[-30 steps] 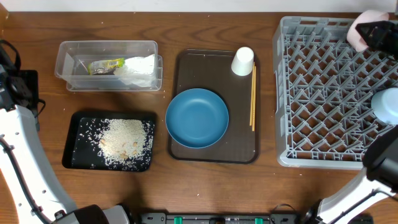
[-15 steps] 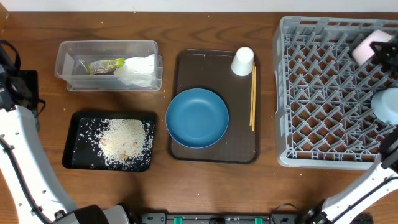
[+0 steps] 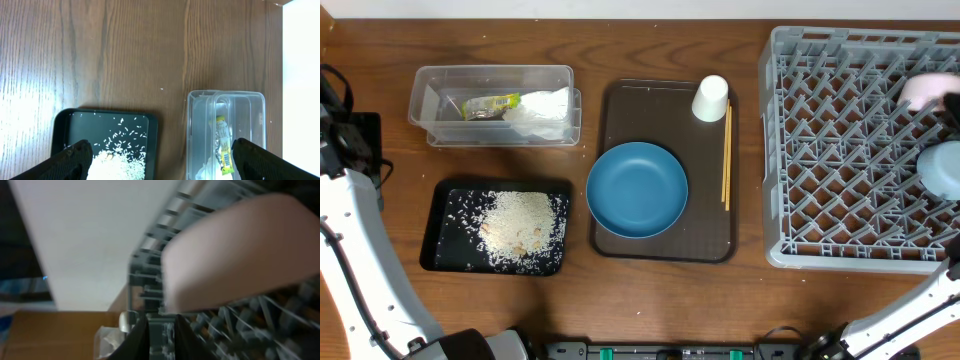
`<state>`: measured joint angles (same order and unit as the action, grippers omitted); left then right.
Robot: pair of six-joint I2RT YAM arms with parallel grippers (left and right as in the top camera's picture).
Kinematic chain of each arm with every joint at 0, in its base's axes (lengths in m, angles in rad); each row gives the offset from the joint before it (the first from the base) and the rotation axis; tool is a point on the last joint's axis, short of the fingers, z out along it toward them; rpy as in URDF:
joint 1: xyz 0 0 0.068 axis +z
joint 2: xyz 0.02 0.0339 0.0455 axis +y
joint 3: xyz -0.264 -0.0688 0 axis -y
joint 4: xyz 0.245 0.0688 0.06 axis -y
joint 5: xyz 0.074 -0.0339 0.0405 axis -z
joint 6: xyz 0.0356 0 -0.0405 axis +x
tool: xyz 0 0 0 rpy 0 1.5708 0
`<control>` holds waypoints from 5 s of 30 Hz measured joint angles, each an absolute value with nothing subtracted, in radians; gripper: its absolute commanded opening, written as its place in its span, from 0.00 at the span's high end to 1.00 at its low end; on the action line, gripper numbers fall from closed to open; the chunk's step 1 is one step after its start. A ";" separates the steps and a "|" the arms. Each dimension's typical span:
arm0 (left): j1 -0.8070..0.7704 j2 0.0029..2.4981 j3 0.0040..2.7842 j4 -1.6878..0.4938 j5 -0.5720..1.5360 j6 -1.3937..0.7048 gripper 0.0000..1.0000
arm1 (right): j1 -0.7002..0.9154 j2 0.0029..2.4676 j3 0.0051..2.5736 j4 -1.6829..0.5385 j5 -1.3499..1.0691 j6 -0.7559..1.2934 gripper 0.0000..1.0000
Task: Sort waste into correct bins and load items into the dishwasher rack
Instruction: 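Set the white bowl in the rack beside the light-blue bowl, then reach the right gripper to the wooden chopsticks on the brown tray, then grasp one chopstick and carry it into the rack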
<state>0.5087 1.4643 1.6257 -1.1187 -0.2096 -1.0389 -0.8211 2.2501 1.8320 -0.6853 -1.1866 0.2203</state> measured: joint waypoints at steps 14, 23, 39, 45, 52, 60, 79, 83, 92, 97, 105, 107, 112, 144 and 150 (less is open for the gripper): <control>0.509 1.464 1.626 -1.119 -0.210 -1.039 0.08 | -0.808 1.990 1.829 -0.838 -0.958 0.181 0.78; 0.509 1.464 1.626 -1.119 -0.210 -1.039 0.08 | -0.638 1.956 1.832 -0.690 -0.441 0.283 0.91; 0.509 1.464 1.626 -1.119 -0.210 -1.039 0.08 | -0.446 2.142 1.830 -0.596 0.045 0.269 0.97; 0.509 1.464 1.626 -1.119 -0.210 -1.039 0.08 | -0.447 2.142 1.829 -0.730 0.179 0.262 0.99; 0.509 1.464 1.626 -1.119 -0.210 -1.039 0.08 | -0.447 2.108 1.829 -0.814 0.220 0.259 0.99; 0.509 1.464 1.626 -1.119 -0.210 -1.039 0.08 | -0.439 1.828 1.823 -0.818 -0.199 0.260 0.52; 0.509 1.464 1.626 -1.119 -0.210 -1.039 0.08 | 0.233 1.876 1.833 -1.050 -0.275 0.190 0.43; 0.509 1.464 1.626 -1.119 -0.210 -1.039 0.08 | 0.329 1.921 1.832 -1.033 -0.185 0.173 0.44; 0.509 1.464 1.626 -1.119 -0.210 -1.039 0.08 | 0.379 2.065 1.833 -1.078 0.035 0.301 0.53; 0.509 1.464 1.626 -1.119 -0.210 -1.039 0.08 | 0.379 2.211 1.831 -1.089 0.053 0.350 0.55; 0.509 1.464 1.626 -1.118 -0.210 -1.039 0.08 | 0.379 2.298 1.830 -1.096 0.063 0.388 0.57; 0.509 1.464 1.626 -1.119 -0.210 -1.039 0.08 | 0.379 2.298 1.830 -1.095 0.064 0.391 0.57; 0.509 1.464 1.626 -1.119 -0.210 -1.039 0.08 | 0.379 2.298 1.830 -1.095 0.064 0.395 0.56; 0.509 1.464 1.626 -1.119 -0.210 -1.039 0.08 | 0.376 2.069 1.725 -1.055 0.022 0.391 0.99; 0.509 1.464 1.626 -1.119 -0.210 -1.039 0.08 | 0.335 1.888 1.725 -1.046 0.066 0.362 0.99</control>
